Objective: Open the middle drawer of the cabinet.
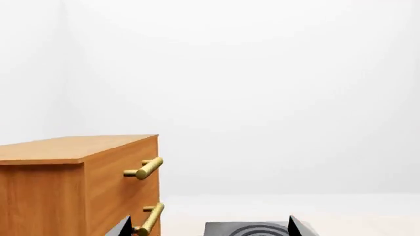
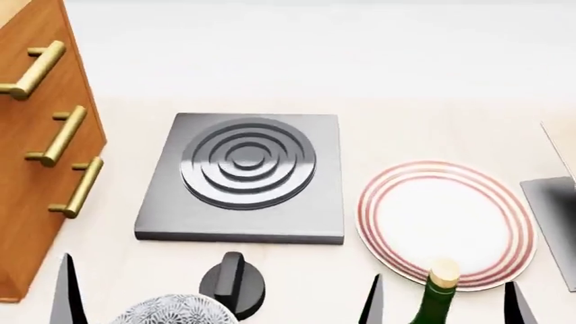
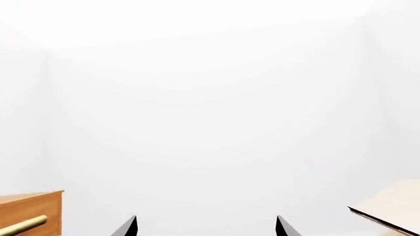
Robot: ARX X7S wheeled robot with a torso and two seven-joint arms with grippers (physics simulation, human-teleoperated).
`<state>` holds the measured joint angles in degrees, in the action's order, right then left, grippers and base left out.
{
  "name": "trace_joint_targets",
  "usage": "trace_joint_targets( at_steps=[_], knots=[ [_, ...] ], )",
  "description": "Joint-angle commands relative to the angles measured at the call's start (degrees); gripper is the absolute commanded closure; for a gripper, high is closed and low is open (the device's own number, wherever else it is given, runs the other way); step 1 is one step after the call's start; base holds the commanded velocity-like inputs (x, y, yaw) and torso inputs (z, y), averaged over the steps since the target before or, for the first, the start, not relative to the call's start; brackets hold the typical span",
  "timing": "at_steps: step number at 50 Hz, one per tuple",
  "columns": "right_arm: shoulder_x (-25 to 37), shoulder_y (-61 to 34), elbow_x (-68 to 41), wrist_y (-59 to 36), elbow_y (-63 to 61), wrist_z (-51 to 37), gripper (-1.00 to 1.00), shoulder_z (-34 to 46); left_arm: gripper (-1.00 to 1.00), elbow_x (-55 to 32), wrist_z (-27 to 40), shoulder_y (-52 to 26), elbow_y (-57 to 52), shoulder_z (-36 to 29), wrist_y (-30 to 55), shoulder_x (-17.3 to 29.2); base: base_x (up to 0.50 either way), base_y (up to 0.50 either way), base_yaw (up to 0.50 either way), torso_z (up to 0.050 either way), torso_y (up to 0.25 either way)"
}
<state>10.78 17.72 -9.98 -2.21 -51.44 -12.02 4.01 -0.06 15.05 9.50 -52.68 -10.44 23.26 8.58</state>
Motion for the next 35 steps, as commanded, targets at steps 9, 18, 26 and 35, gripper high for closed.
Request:
trace_joint_targets(
  at_steps=[9,18,26,35],
  knots=[
    [0.90,0.02,0.74,0.45,0.49,-0.98,-1.00,0.97,-1.00,-0.66,1.39,-0.31,0.17,-0.80,0.52,1.25,0.22,0.50,0.00,0.050,0.000],
    [1.31,0.01,0.65,0.84,0.69,-1.39,-1.00,1.10,-1.00,-0.95,1.77,-0.46,0.28,-1.07,0.57,1.64,0.21,0.50,0.00,0.050,0.000],
    [1.51,0.28,-0.66,2.40,0.92,-1.55,-1.00,1.00,-1.00,-1.11,2.10,-0.68,0.35,-1.35,0.78,1.97,0.05,0.12,0.00,0.050,0.000],
    [1.92,0.17,-0.99,2.44,1.22,-1.91,-1.00,1.14,-1.00,-0.91,2.74,-0.58,0.81,-1.78,-1.02,2.36,0.00,0.00,0.00,0.050,0.000]
  ],
)
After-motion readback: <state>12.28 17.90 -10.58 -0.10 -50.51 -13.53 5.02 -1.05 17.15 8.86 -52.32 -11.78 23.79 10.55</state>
